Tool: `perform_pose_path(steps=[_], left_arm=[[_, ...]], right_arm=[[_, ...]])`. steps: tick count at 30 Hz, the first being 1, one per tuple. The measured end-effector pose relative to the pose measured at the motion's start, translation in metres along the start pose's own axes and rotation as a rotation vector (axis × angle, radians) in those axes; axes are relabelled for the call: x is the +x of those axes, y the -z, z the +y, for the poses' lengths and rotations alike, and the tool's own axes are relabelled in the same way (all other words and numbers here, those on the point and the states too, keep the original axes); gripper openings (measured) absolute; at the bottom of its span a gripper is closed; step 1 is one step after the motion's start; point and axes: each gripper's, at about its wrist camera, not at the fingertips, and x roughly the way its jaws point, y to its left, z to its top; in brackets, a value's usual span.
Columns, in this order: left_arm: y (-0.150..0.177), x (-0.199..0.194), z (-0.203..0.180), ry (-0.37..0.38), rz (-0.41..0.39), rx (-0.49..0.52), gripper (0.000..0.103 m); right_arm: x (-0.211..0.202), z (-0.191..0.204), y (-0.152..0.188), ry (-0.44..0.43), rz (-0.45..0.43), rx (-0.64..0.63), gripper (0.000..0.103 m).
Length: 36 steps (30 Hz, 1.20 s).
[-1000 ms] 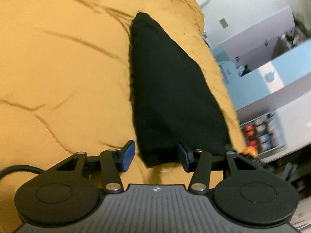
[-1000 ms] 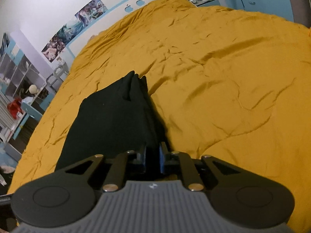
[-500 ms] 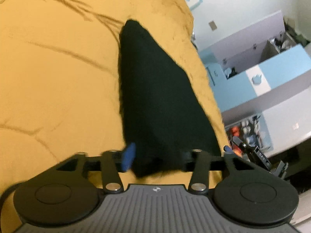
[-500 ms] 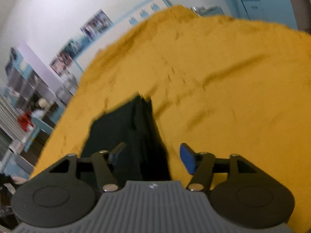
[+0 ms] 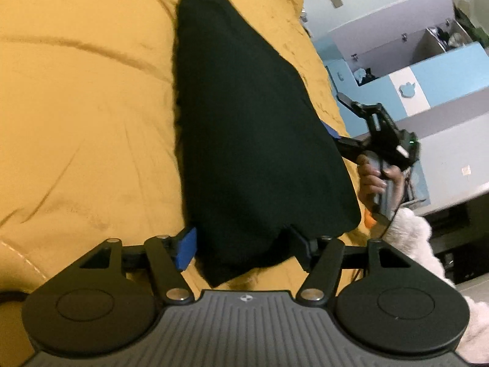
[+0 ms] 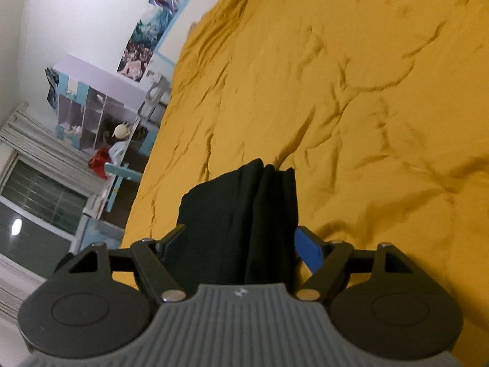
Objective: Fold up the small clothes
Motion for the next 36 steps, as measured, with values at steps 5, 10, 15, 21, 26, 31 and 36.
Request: perform_pose_path(steps=[5, 10, 15, 21, 26, 31, 36], left_arm=[[-0.014, 0.008, 0.017, 0.072, 0.032, -0.084, 0.074], [-0.018, 0.021, 0.011, 0.100, 0.063, -0.075, 0.078], [-0.016, 0.038, 0.009, 0.143, 0.083, -0.094, 0.082], [-0.008, 0.051, -0.001, 0.136, 0.074, -0.105, 0.082], [-0.003, 0.045, -0.003, 0.117, 0.048, -0.102, 0.070], [-0.002, 0.040, -0.008, 0.074, 0.021, -0.098, 0.051], [-0.001, 0.046, -0.008, 0.059, 0.011, -0.079, 0.045]], right_arm=[[0.040, -0.018, -0.011, -0.006, 0.065, 0.020, 0.073], [0.067, -0.022, -0.021, -0.070, 0.090, 0.026, 0.076], [0.097, -0.019, -0.033, -0.090, 0.103, 0.030, 0.079], [0.128, -0.013, -0.040, -0.081, 0.114, 0.012, 0.079], [0.131, -0.008, -0.041, -0.014, 0.113, -0.027, 0.052], [0.130, -0.003, -0.040, 0.020, 0.102, -0.038, 0.033], [0.128, 0.015, -0.040, 0.072, 0.085, -0.068, 0.031]])
